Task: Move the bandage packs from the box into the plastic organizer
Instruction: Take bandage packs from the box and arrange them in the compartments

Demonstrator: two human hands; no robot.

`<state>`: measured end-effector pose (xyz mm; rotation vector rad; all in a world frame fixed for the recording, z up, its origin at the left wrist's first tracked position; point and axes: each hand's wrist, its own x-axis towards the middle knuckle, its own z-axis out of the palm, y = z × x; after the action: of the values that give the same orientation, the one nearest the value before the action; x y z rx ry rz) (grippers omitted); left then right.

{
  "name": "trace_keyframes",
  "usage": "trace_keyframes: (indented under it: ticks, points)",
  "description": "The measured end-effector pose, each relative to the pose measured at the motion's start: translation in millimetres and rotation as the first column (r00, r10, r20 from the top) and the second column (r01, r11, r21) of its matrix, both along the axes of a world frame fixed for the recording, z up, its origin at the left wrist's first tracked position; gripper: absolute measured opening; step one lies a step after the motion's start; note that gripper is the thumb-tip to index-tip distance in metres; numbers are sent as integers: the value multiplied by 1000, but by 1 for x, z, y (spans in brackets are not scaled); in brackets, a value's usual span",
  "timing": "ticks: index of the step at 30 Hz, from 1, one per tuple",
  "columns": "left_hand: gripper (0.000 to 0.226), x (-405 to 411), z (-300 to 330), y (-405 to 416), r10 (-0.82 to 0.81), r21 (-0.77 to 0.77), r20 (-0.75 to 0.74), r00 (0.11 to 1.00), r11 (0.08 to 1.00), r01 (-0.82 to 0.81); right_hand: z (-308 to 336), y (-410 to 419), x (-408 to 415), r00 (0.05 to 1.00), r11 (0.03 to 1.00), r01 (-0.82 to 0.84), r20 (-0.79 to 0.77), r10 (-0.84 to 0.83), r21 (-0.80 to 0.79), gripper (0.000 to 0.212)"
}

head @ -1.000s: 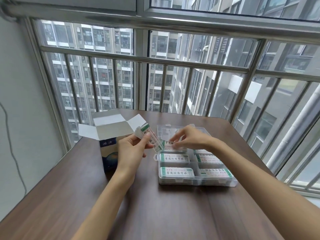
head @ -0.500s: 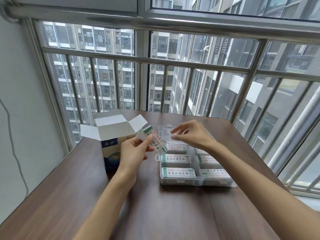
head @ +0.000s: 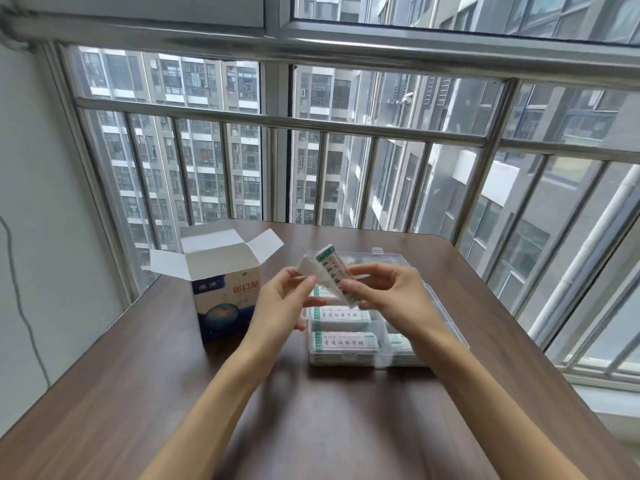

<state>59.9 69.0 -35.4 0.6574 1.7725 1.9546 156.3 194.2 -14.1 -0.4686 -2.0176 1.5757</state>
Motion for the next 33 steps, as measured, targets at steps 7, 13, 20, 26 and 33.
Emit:
trace_keyframes:
  ticks: [7,13,20,26,33]
  points:
    - [31,-1,3,0,-67,-39,64,996,997,70,-13,8,14,989,890,123,-129,-73,439,8]
    - [22,-5,-1,-4,-127,10,101,987,992,127,-17,14,20,998,789,25,-55,10,613,6]
    - [22,-5,-5,-6,-190,-9,-36,981,982,190,-1,22,34,995,950,-103,36,97,295,9]
    - [30,3,-2,2,-341,-6,46,939,940,342,-13,12,26,998,936,18,57,-40,351,5]
    - [17,11,-7,4,-211,15,-143,967,976,216,-7,11,27,1000,993,13,-27,-9,117,25]
